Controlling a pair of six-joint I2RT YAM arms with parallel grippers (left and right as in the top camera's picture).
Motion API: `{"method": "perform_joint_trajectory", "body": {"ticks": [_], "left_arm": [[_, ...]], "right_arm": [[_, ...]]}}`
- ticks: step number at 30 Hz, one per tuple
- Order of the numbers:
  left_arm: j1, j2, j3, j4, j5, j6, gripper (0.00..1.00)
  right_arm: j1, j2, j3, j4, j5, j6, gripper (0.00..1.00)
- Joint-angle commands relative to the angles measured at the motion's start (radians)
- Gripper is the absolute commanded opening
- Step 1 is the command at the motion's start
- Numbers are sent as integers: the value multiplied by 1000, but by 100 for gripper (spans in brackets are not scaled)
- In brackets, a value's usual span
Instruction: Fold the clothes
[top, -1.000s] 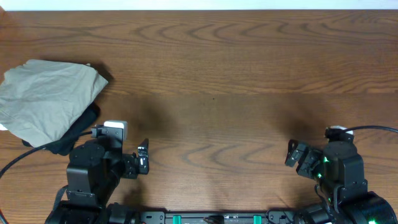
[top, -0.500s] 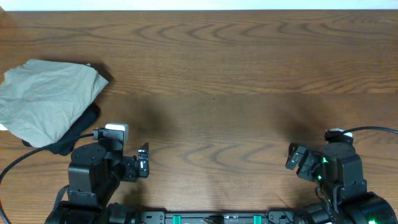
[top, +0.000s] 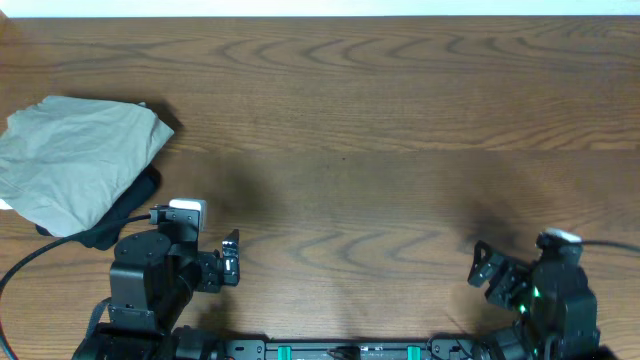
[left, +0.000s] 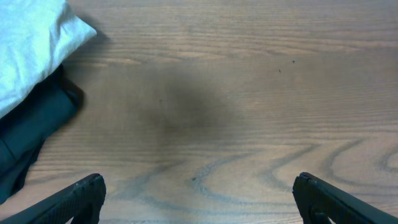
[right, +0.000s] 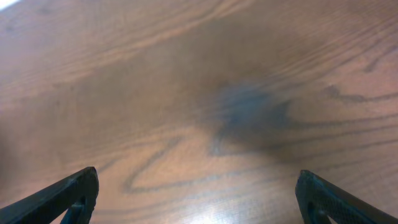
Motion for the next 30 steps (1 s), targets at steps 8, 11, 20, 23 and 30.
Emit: {"method": "perform_joint_trajectory", "body": {"ticks": [8, 11, 20, 23, 30], "left_arm": [[-4, -2, -4, 0, -11, -5, 98], [-4, -2, -4, 0, -11, -5, 98], [-4, -2, -4, 0, -11, -5, 98], [-4, -2, -4, 0, -11, -5, 98], [-4, -2, -4, 0, -11, -5, 98]], "right_arm": [[-111, -279, -299, 392, -85, -205, 99], [-142, -283, -375, 595, -145, -349, 99], [-195, -283, -647, 1038, -270, -438, 99], [-195, -283, -647, 1035, -253, -423, 99], [-195, -283, -647, 1037, -251, -425, 99]]}}
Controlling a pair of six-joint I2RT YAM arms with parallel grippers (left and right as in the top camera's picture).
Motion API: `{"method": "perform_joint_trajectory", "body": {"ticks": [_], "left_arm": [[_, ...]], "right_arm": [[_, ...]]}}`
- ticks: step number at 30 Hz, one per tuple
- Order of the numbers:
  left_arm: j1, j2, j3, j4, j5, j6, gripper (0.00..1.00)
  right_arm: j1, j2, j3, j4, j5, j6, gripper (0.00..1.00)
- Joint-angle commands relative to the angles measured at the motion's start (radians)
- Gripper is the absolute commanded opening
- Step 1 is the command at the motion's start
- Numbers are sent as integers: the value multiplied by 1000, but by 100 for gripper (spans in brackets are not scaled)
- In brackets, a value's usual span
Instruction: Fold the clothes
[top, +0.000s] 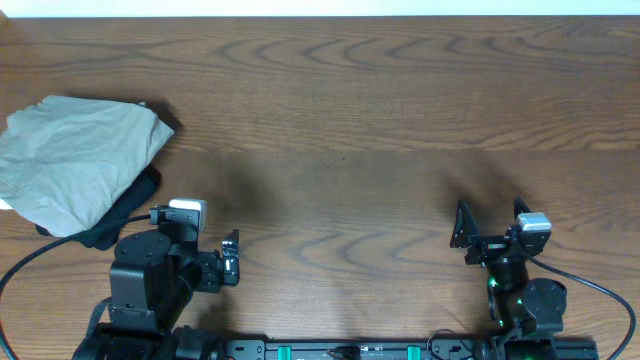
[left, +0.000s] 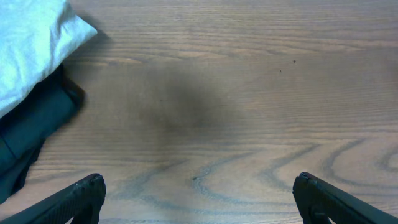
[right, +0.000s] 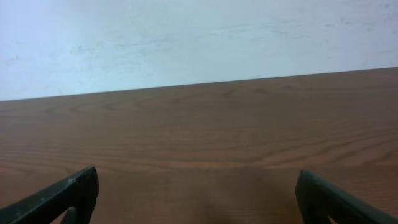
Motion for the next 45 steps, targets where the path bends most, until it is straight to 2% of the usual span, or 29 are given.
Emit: {"method": "perform_joint_trajectory", "body": {"ticks": [1, 35, 41, 45], "left_arm": [[-4, -2, -3, 0, -8, -5, 98], [-4, -2, -3, 0, -8, -5, 98], [-4, -72, -31, 0, -10, -4, 98], [-4, -175, -111, -5, -23, 3, 98]], "right_arm": [[-8, -7, -4, 0, -11, -17, 99], [-8, -7, -4, 0, -11, -17, 99], [-8, -7, -4, 0, -11, -17, 99], [-8, -7, -4, 0, -11, -17, 99]]}}
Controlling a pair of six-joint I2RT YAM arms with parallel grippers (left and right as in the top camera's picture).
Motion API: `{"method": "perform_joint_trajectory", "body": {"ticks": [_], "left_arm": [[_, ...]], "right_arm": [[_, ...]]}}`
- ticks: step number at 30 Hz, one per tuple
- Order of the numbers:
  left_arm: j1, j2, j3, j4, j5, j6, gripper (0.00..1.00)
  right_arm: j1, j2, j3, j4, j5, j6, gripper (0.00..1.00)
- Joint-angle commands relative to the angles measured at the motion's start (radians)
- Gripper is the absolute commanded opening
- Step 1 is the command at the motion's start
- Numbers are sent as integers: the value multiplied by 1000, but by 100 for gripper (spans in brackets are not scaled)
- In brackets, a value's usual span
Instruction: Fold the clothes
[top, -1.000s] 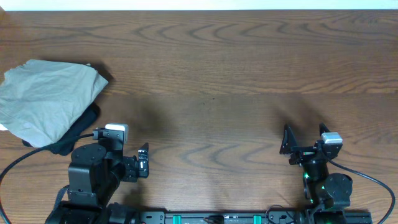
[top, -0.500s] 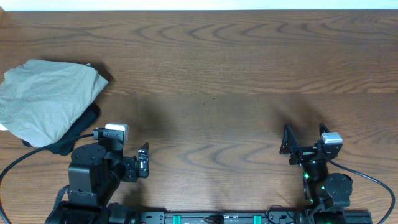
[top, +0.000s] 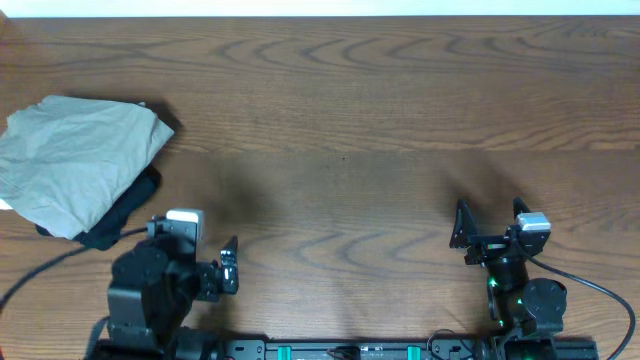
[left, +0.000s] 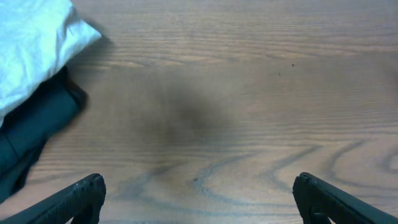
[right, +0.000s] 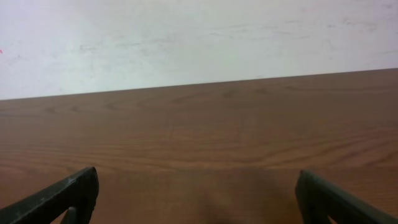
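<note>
A pale grey-beige folded garment (top: 82, 160) lies at the table's left edge, on top of a dark garment (top: 118, 222) that sticks out below it. The left wrist view shows the pale garment (left: 31, 43) and the dark garment (left: 34, 127) at its top left. My left gripper (top: 226, 272) sits near the front edge, right of the pile and apart from it. It is open with only bare wood between its fingers (left: 87, 194). My right gripper (top: 488, 224) is at the front right, open and empty, facing the far wall (right: 199, 37).
The wooden table (top: 380, 120) stretches to a white wall at the back. A black cable (top: 40, 262) runs from the left arm toward the pile. Both arm bases stand along the front edge.
My left arm has drawn back a little toward the front edge, and the pile has shifted slightly in its wrist view. The right arm and the clothes have not moved.
At first my right arm was at the front right with its wrist camera looking down at the wood, jaws open. A second later it stood upright, facing the far wall, and it stays so. The left gripper stayed open beside the pile, then drew back slightly.
</note>
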Motion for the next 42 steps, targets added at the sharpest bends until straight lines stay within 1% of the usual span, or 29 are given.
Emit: {"method": "perform_joint_trajectory", "body": {"ticks": [1, 5, 11, 18, 23, 24, 28, 33, 42], "left_arm": [[-4, -95, -81, 3, -19, 2, 98], [-4, -221, -208, 86, -29, 3, 98], [-3, -388, -410, 341, -39, 3, 98], [6, -400, -591, 724, -39, 11, 98], [27, -400, -725, 1015, -39, 60, 98], [34, -400, -743, 1048, -38, 60, 98], [43, -400, -740, 999, -38, 59, 98], [43, -400, -740, 870, -38, 59, 98], [43, -398, -740, 870, -38, 59, 98]], "right_arm": [[-8, -7, -4, 1, -6, -14, 99], [-8, -7, -4, 1, -6, -14, 99], [-8, -7, -4, 1, -6, -14, 99], [-8, -7, -4, 1, -6, -14, 99], [-8, -7, -4, 1, -6, -14, 99], [-8, -7, -4, 1, -6, -14, 99], [-8, -7, -4, 1, -6, -14, 99], [-8, -7, -4, 1, -6, -14, 99], [-8, -7, -4, 1, -6, -14, 99]]}}
